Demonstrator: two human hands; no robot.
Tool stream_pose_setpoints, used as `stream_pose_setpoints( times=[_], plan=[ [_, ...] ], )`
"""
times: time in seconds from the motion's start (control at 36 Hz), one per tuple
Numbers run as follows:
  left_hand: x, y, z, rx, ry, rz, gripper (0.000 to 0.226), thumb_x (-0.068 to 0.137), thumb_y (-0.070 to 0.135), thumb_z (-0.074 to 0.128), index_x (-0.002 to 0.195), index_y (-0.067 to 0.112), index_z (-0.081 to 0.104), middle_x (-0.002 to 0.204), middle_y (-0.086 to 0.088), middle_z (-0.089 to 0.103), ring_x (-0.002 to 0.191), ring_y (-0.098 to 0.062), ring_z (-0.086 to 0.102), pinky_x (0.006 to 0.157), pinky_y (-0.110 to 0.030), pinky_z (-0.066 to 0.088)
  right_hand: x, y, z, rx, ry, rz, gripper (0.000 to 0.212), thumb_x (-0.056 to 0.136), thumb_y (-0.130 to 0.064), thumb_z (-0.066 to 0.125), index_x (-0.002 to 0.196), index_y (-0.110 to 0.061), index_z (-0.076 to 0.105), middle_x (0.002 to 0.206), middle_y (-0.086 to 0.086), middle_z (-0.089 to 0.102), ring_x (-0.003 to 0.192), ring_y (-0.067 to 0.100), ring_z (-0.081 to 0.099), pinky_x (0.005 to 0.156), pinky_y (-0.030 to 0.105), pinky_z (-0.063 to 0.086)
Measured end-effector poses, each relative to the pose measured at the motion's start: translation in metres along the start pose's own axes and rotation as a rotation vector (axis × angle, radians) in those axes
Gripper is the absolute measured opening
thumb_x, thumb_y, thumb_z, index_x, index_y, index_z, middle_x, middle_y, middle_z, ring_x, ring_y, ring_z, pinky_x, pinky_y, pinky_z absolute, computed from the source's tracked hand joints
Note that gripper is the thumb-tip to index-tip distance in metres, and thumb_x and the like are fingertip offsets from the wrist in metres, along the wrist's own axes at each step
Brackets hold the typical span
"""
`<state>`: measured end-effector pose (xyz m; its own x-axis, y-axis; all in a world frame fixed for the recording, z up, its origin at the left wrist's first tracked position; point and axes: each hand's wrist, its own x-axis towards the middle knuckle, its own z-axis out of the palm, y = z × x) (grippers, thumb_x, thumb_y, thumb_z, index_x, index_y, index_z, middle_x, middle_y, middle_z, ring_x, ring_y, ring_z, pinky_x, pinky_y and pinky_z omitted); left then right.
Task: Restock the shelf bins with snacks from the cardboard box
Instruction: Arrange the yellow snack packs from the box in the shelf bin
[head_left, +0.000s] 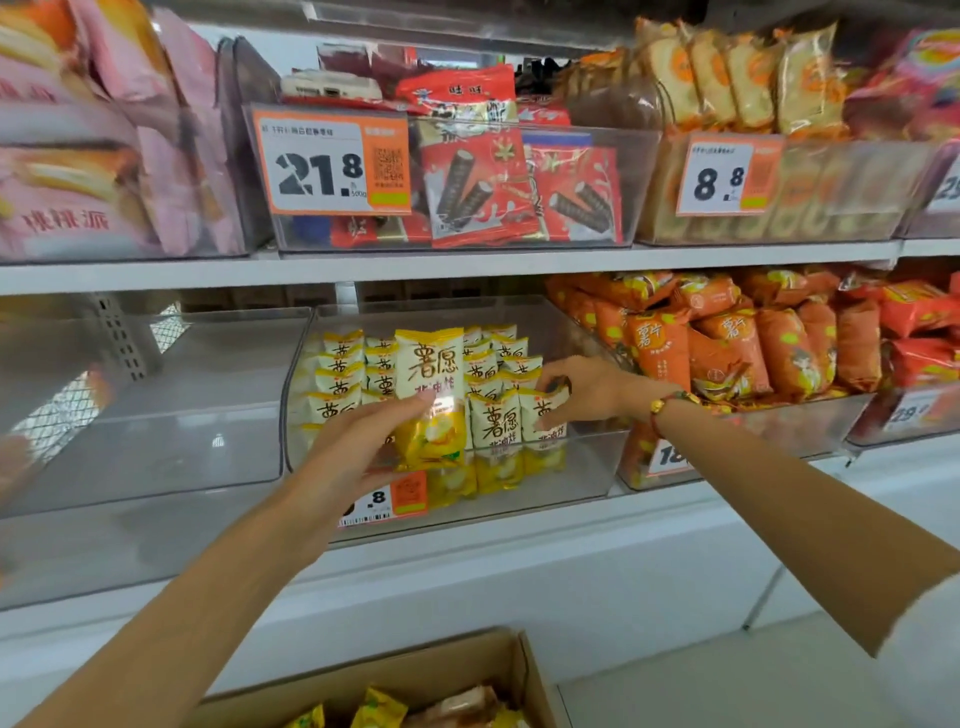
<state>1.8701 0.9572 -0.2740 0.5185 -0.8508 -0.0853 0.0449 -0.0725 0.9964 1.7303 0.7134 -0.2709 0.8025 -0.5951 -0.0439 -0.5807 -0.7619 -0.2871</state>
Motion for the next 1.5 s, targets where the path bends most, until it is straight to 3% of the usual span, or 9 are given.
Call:
stream_pose_setpoints(
  times=[0.14, 0.28, 0.44, 0.56, 0.67, 0.89, 1.11, 1.33, 1.5],
  plan=[
    [0.003, 0.007, 0.013, 0.116, 0.014, 0.031, 0.047, 0.059, 0.044, 0.077, 0.101, 0.027, 0.066, 0.101, 0.01, 0.071, 0.098, -0.009, 0.065, 0.079, -0.023, 0.053, -0.04, -0.013, -0.005, 0.279, 0.507, -0.115, 0.021, 0.095, -0.032, 0.057, 0.11, -0.021, 0.066, 0.11, -0.003, 0.067, 0.099, 0.014, 0.063, 0.076, 0.012, 0.046],
    [0.018, 0.025, 0.055, 0.256, -0.027, 0.131, 0.028, 0.074, 0.049, 0.072, 0.097, 0.037, 0.062, 0.096, 0.024, 0.057, 0.093, 0.003, 0.051, 0.089, -0.026, 0.034, -0.088, -0.036, 0.005, 0.942, 0.186, -0.217, 0.036, 0.088, -0.026, 0.065, 0.118, -0.042, 0.055, 0.109, -0.022, 0.063, 0.101, -0.003, 0.062, 0.083, 0.015, 0.051],
    [0.044, 0.03, 0.099, 0.34, -0.135, 0.219, 0.033, 0.078, 0.044, 0.072, 0.107, 0.029, 0.066, 0.088, 0.029, 0.06, 0.074, 0.019, 0.054, 0.057, -0.004, 0.039, -0.088, -0.018, 0.013, 1.038, 0.426, -0.172, 0.042, 0.083, -0.017, 0.072, 0.116, -0.034, 0.053, 0.111, -0.018, 0.064, 0.101, -0.003, 0.061, 0.082, 0.017, 0.053],
    [0.065, 0.029, 0.098, 0.49, -0.229, 0.332, 0.04, 0.095, 0.047, 0.049, 0.128, 0.029, 0.06, 0.116, 0.026, 0.057, 0.095, 0.021, 0.051, 0.083, -0.008, 0.039, -0.085, 0.004, 0.022, 0.735, 0.649, -0.115, 0.057, 0.078, -0.04, 0.074, 0.127, -0.026, 0.049, 0.115, -0.012, 0.065, 0.106, 0.003, 0.061, 0.086, 0.029, 0.054],
    [0.116, 0.03, 0.082, 0.861, -0.127, 0.408, 0.032, 0.103, 0.03, 0.04, 0.128, 0.027, 0.059, 0.142, 0.002, 0.05, 0.121, -0.019, 0.054, 0.102, -0.035, 0.043, -0.083, 0.026, 0.026, 0.27, 0.795, 0.002, 0.068, 0.078, -0.046, 0.07, 0.135, -0.021, 0.043, 0.114, -0.003, 0.065, 0.104, 0.019, 0.059, 0.081, 0.043, 0.053],
    [0.166, 0.04, 0.119, 1.53, -0.344, 0.349, 0.041, 0.105, 0.032, 0.028, 0.144, 0.028, 0.04, 0.154, -0.001, 0.032, 0.14, -0.023, 0.03, 0.108, -0.032, 0.028, -0.067, 0.036, 0.029, 0.319, 0.807, 0.054, 0.065, 0.079, -0.052, 0.066, 0.134, -0.027, 0.042, 0.115, -0.006, 0.063, 0.101, 0.016, 0.061, 0.079, 0.043, 0.053],
    [0.175, 0.042, 0.11, 1.718, -0.381, 0.308, 0.05, 0.103, 0.043, 0.015, 0.146, 0.027, 0.035, 0.155, -0.005, 0.03, 0.141, -0.024, 0.028, 0.114, -0.036, 0.026, -0.067, 0.039, 0.025, 0.364, 0.766, 0.051, 0.067, 0.08, -0.053, 0.066, 0.135, -0.025, 0.041, 0.113, -0.005, 0.064, 0.099, 0.016, 0.062, 0.077, 0.044, 0.054],
    [0.132, -0.004, 0.091, 1.316, -0.35, 0.535, 0.075, 0.087, 0.077, 0.011, 0.149, 0.038, 0.025, 0.158, 0.015, 0.013, 0.147, -0.009, 0.008, 0.12, -0.039, 0.009, -0.074, 0.04, 0.028, 0.43, 0.753, 0.048, 0.066, 0.08, -0.046, 0.07, 0.136, -0.024, 0.042, 0.115, -0.006, 0.064, 0.101, 0.015, 0.062, 0.079, 0.044, 0.054],
    [0.137, -0.002, 0.074, 1.653, -0.487, 0.443, 0.053, 0.101, 0.049, 0.019, 0.152, 0.036, 0.009, 0.161, 0.008, -0.002, 0.148, -0.012, 0.0, 0.119, -0.03, 0.007, -0.076, 0.033, 0.028, 0.475, 0.752, 0.071, 0.067, 0.081, -0.046, 0.07, 0.136, -0.022, 0.041, 0.114, -0.003, 0.064, 0.1, 0.017, 0.063, 0.079, 0.046, 0.055]
  ],
)
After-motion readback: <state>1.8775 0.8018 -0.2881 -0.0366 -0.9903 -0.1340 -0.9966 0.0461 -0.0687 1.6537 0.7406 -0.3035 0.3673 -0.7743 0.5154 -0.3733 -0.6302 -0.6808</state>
